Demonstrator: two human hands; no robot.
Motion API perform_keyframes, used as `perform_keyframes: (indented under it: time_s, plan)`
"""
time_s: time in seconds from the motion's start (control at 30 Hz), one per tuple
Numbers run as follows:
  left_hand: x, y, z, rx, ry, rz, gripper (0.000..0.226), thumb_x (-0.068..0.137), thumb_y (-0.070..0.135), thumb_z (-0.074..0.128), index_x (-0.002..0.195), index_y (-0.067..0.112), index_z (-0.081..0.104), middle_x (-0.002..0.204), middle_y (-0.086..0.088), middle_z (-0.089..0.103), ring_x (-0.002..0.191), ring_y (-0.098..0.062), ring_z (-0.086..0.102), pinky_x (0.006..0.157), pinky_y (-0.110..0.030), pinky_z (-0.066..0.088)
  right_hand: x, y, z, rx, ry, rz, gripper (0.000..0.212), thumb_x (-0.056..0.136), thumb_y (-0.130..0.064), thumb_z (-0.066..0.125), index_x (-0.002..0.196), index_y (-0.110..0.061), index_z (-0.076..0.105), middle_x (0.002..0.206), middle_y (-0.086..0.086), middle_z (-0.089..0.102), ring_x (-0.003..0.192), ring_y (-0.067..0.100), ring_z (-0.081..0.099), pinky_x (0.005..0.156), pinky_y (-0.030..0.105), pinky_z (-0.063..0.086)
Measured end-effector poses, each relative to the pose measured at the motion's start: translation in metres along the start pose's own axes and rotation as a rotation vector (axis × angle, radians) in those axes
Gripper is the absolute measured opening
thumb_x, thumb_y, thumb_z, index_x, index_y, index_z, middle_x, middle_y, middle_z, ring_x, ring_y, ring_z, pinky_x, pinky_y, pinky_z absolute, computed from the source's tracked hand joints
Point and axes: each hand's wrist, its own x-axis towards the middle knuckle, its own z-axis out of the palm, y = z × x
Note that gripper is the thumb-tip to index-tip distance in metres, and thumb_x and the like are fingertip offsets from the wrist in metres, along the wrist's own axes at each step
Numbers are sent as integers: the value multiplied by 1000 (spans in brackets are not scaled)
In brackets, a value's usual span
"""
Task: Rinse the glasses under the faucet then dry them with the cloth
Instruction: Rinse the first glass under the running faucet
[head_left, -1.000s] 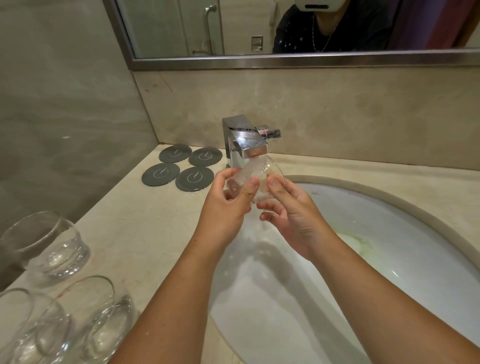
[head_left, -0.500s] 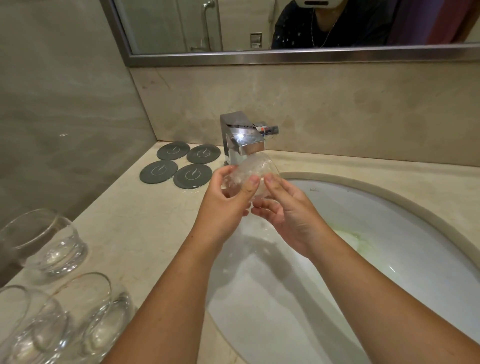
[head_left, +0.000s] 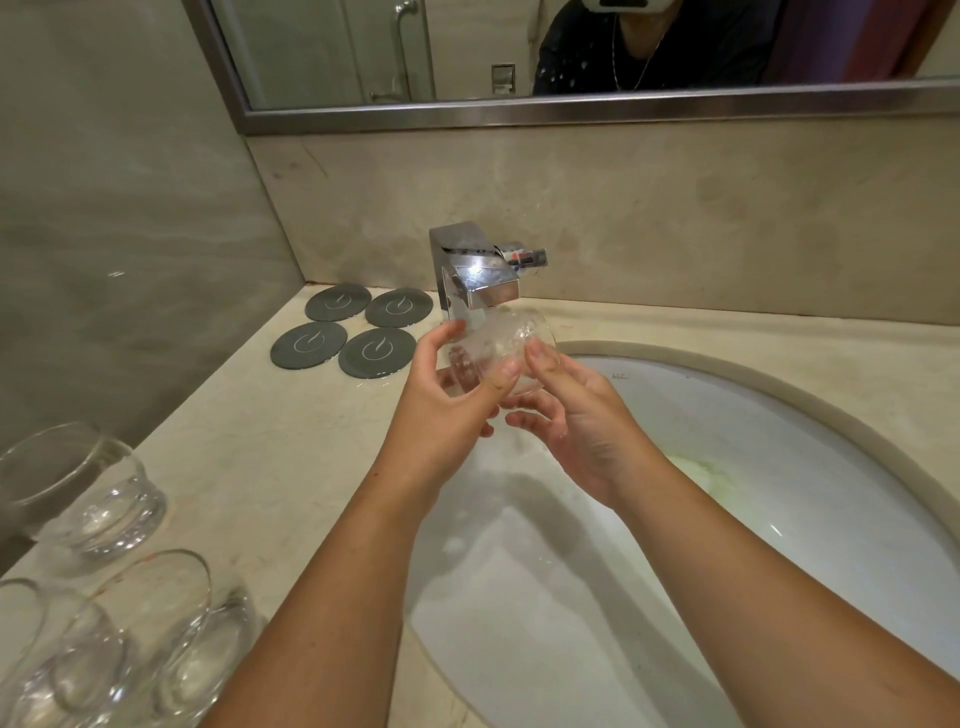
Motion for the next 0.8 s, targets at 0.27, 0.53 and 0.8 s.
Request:
perform_keyframes:
  time_s: [0.27, 0.53, 0.8]
  plan:
    - [1, 3, -2, -68, 48, -44, 60, 79, 55, 80, 128, 27, 60, 91, -1, 71, 62, -12, 63, 58, -26, 51, -4, -4, 2, 46, -27, 34, 62, 86, -41, 83, 136, -9, 66, 113, -1, 71, 92, 19, 70, 73, 34, 55]
    - [1, 0, 1, -84, -36, -107, 76, 70, 63, 80, 134, 34, 54, 115, -6, 77, 81, -13, 79, 69, -29, 58, -3, -3, 1, 37, -17, -27, 40, 81, -33, 78, 116, -14, 71, 96, 2, 72, 79, 17, 66, 76, 27, 57]
    - [-1, 1, -1, -6, -13, 9, 59, 78, 53, 84, 128, 44, 56, 121, -1, 74, 97, -15, 79, 78, -27, 61, -2, -2, 1, 39, -19, -15, 46, 82, -39, 77, 117, -10, 68, 97, 4, 73, 79, 16, 68, 76, 29, 58]
